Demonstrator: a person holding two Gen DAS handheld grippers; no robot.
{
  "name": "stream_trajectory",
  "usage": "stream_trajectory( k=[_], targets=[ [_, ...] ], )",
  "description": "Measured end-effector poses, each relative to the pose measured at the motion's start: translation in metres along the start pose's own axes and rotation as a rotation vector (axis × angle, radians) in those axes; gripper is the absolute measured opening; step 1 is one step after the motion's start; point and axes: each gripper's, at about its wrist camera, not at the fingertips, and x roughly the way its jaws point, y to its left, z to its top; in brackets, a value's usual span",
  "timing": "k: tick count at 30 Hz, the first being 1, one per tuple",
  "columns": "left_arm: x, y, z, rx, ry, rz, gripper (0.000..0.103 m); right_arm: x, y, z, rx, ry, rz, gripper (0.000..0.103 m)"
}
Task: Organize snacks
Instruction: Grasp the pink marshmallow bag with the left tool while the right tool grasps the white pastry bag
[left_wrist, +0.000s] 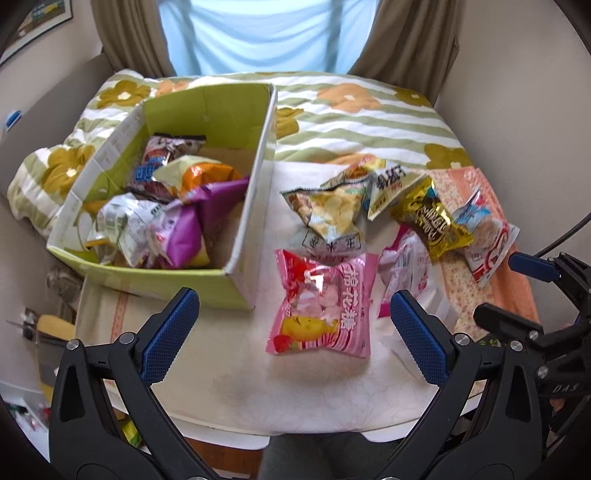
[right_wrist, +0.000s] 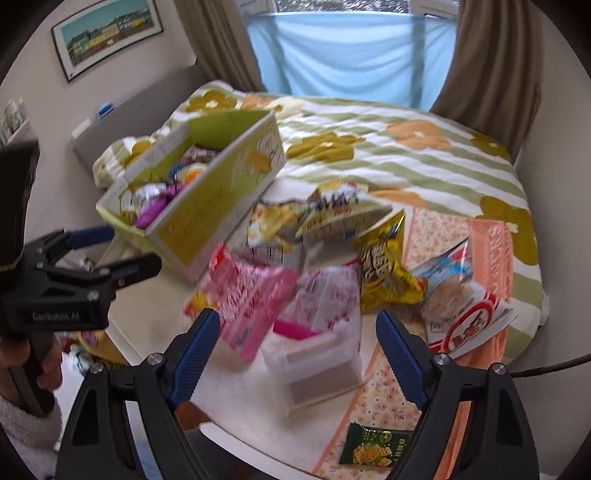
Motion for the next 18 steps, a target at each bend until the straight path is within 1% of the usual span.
stream_trajectory(
  k=[3, 5, 6, 7, 11, 15, 18],
  targets=[
    [0.02, -0.005, -0.012, 0.016, 0.016, 0.006, 0.102, 0.016, -0.007, -0.017, 0.0, 0.017, 0.007, 0.084],
    [0.034, -0.007, -0.019, 0.03, 0.028, 0.007, 0.102, 0.026, -0.011, -0.027, 0.005, 0.018, 0.001, 0.088],
    [0.04, -0.008, -0.022, 0.033, 0.035, 0.005, 0.102, 0.03, -0.012, -0.032, 0.003, 0.017, -0.002, 0.099],
    [0.047, -0.009, -0.026, 0.036, 0.041, -0.002, 0.102, 0.034, -0.012, -0.036, -0.007, 0.016, -0.007, 0.103],
    [0.073, -0.016, -0.033, 0.038, 0.063, -0.024, 0.102, 0.044, -0.009, -0.049, -0.071, -0.003, -0.018, 0.103],
    [0.092, -0.028, -0.037, 0.054, 0.06, -0.034, 0.102, 0.058, -0.007, -0.056, -0.111, 0.046, -0.041, 0.103],
    [0.104, -0.037, -0.037, 0.065, 0.056, -0.02, 0.102, 0.065, -0.007, -0.06, -0.13, 0.069, -0.062, 0.103]
  ],
)
